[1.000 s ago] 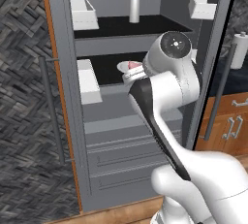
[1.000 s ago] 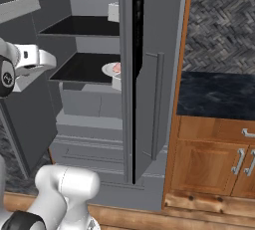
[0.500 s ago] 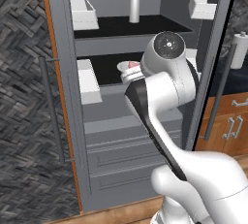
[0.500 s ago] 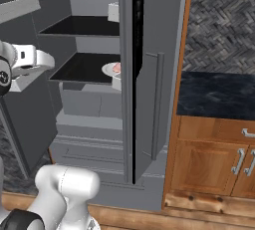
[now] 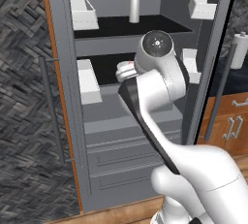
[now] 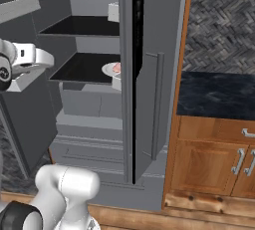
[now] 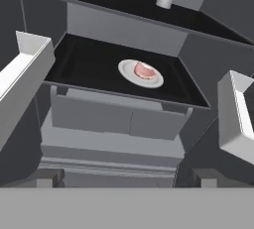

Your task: Retrieve the steak from the fridge and place it on the saucepan with marinade on the stove.

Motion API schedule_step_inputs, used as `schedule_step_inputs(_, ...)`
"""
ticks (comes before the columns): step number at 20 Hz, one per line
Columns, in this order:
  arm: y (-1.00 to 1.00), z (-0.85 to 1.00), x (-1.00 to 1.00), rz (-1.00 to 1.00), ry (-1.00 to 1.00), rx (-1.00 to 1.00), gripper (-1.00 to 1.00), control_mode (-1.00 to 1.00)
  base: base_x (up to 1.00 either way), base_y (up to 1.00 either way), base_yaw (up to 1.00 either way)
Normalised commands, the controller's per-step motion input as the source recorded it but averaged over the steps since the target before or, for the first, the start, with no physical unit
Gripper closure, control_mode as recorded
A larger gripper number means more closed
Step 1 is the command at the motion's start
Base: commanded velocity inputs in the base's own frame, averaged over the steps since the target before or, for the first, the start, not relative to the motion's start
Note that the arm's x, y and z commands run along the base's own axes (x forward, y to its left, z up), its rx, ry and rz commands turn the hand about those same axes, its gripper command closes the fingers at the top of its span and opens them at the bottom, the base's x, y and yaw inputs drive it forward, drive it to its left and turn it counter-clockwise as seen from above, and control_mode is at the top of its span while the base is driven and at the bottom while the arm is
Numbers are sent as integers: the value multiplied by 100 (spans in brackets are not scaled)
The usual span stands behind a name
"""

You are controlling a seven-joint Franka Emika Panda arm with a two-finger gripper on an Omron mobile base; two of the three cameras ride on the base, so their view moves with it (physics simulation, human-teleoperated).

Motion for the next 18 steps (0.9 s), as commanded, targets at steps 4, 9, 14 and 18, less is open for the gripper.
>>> schedule_step_inputs(4, 0, 0, 28, 0, 0, 0, -100, -100, 0, 0, 0)
schedule_step_inputs(9, 0, 0, 22, 0, 0, 0, -100, -100, 0, 0, 0)
schedule_step_inputs(14, -7, 0, 6, 0, 0, 0, -100, -100, 0, 0, 0)
schedule_step_inputs(18, -37, 0, 3, 0, 0, 0, -100, -100, 0, 0, 0)
